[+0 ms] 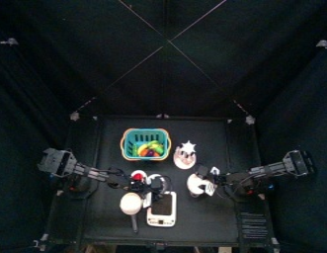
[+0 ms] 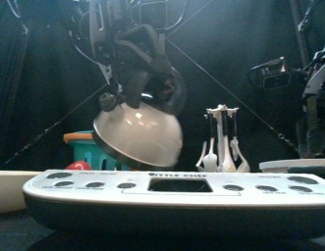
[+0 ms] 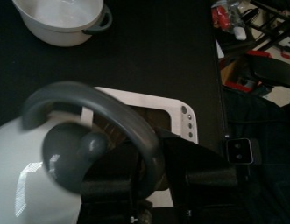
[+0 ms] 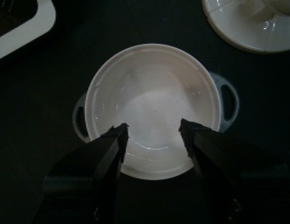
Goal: Place kettle above stove
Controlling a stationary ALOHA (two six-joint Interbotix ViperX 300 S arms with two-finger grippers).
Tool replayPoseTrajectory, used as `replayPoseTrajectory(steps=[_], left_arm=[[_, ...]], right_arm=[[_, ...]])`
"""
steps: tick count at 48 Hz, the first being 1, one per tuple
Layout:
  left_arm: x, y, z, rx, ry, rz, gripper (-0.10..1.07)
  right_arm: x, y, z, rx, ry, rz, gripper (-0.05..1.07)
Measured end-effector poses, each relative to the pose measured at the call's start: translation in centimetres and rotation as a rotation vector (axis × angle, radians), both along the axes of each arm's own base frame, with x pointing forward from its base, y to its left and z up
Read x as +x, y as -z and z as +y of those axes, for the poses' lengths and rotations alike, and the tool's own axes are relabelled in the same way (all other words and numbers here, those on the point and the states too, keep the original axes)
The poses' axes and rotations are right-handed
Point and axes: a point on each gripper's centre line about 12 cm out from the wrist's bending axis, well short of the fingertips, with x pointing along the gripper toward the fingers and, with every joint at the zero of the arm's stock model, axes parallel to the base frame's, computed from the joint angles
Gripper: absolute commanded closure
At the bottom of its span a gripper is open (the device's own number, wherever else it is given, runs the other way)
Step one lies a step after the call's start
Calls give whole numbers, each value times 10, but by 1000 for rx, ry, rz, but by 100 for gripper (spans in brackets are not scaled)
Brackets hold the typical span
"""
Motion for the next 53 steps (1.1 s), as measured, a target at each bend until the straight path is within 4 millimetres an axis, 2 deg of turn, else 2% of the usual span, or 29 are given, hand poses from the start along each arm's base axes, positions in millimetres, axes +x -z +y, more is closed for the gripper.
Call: replayPoseTrajectory(steps=[14, 28, 41, 53], left_arm=[[-4, -5, 7, 30, -6, -54, 42], [5, -16, 33, 57, -95, -210, 42], [18, -6, 55, -21, -280, -322, 42], [24, 15, 64, -104, -413, -306, 42]], right_arm=[[1, 0, -1, -9, -7, -7, 17], [2, 1, -4, -18, -4, -18, 17], [1, 3, -4, -16, -10, -23, 17], [2, 2, -4, -16, -8, -25, 17]])
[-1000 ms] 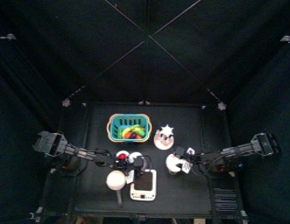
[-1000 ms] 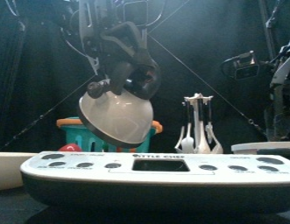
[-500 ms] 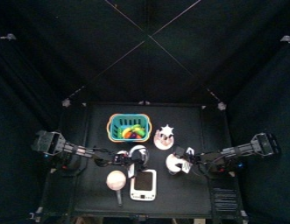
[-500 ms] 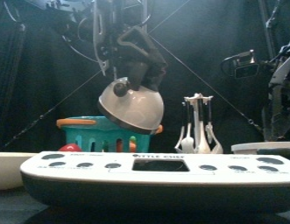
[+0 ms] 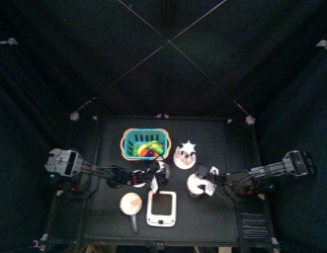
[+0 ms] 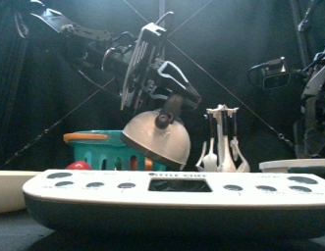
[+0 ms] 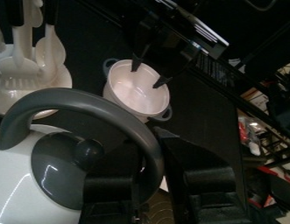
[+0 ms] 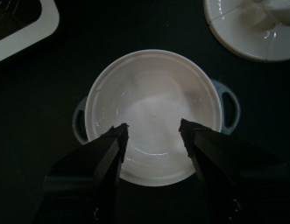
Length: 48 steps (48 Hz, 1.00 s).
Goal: Place kettle above stove
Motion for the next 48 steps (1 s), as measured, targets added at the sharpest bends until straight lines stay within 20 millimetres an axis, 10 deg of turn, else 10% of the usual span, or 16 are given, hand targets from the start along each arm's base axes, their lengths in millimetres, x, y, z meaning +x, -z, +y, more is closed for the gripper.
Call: replayPoseTrajectory(steps=[29, 48], left_arm=[[3, 24, 5, -20, -35, 51, 3], [-10, 24, 19, -9, -71, 49, 1]], right_arm=[[0, 1, 0, 5, -1, -9, 17], [1, 4, 0, 6, -1, -3, 17]])
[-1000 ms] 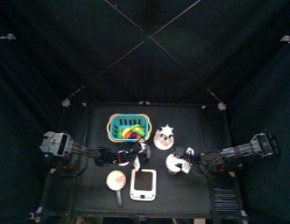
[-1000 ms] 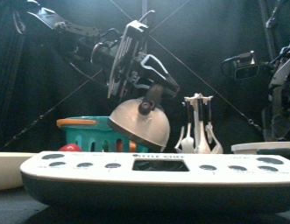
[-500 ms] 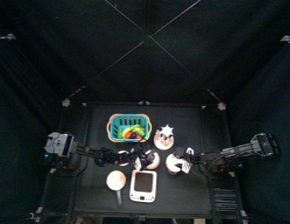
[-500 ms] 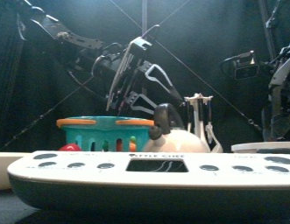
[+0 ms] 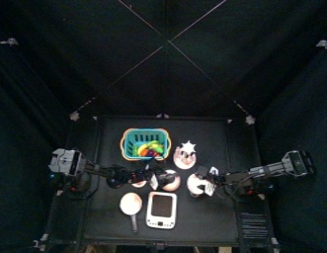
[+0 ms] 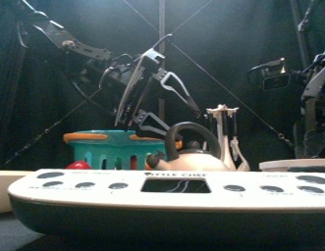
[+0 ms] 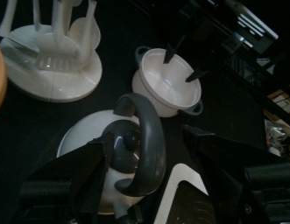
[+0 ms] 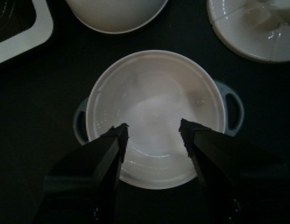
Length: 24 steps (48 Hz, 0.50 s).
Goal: Place kettle above stove
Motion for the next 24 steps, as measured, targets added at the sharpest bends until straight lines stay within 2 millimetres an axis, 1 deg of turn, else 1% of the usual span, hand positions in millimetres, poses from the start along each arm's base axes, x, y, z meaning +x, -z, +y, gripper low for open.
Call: replayPoseTrajectory(steps=[11, 17, 24], left_arm=[[-17, -19, 3, 58, 13, -65, 2], [-22, -23, 3, 85, 31, -80, 2], [-24, -21, 3, 94, 37, -75, 1]], right_arm=[[-5, -6, -2, -8, 10, -2, 17], [-6, -8, -2, -8, 12, -5, 17], [-6, -8, -2, -10, 12, -6, 17]])
